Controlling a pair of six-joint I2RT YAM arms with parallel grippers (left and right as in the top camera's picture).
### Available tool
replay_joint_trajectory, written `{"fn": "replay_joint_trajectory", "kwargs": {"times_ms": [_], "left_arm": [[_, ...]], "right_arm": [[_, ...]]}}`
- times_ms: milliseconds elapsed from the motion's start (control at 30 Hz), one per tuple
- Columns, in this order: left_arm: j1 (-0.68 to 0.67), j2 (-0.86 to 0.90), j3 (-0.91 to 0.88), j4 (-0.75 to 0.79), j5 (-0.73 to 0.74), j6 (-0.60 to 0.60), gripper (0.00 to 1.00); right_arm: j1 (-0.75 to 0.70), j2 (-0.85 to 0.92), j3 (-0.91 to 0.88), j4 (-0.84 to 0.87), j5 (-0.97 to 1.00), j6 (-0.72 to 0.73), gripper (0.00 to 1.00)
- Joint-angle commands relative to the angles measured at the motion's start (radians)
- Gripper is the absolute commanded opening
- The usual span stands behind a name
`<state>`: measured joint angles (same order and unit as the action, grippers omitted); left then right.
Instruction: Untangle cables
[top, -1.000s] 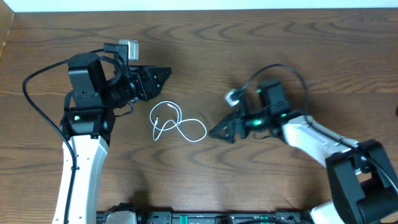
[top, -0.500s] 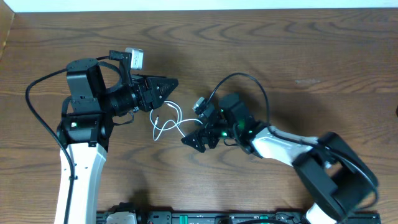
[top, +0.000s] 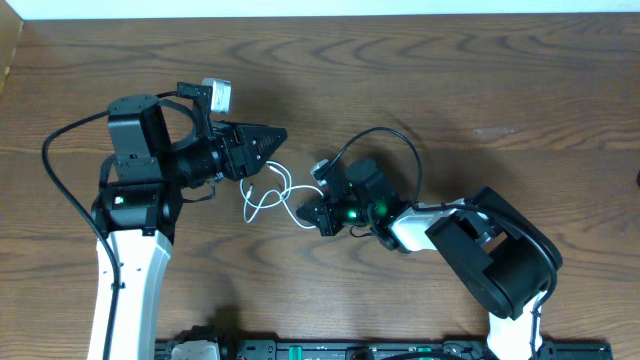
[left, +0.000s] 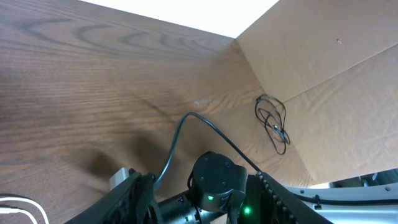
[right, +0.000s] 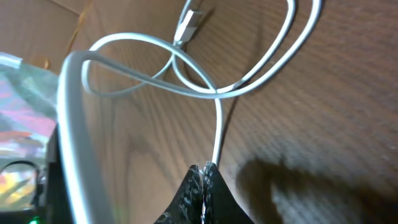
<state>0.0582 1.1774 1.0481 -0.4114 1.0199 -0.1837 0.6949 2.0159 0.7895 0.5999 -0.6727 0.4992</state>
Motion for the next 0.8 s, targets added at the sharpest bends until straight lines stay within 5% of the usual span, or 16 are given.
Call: {"fn": "replay_joint_trajectory", "kwargs": {"times_ms": [0,300,500,767], "left_arm": [[0.002,-0.011,0.033,0.0,0.019,0.007,0.54],[0.003,-0.011,0.033,0.0,0.016,0.033,0.49],[0.003,-0.011,0.033,-0.003,0.016,0.033,0.5],[0.003,-0.011,0.033,-0.06,0.016,0.069,0.49]], "right_arm": [[-0.049,-0.08,0.003,0.002,-0.09,0.024,0.01],[-0.398,-0.442,0.003,-0.043,-0.143,0.029,0.01],[-0.83,-0.674,0.003,-0.126,-0.171,0.047,0.01],[-1.343,-0.741,0.003,-0.146,-0.264,0.062,0.01]]}}
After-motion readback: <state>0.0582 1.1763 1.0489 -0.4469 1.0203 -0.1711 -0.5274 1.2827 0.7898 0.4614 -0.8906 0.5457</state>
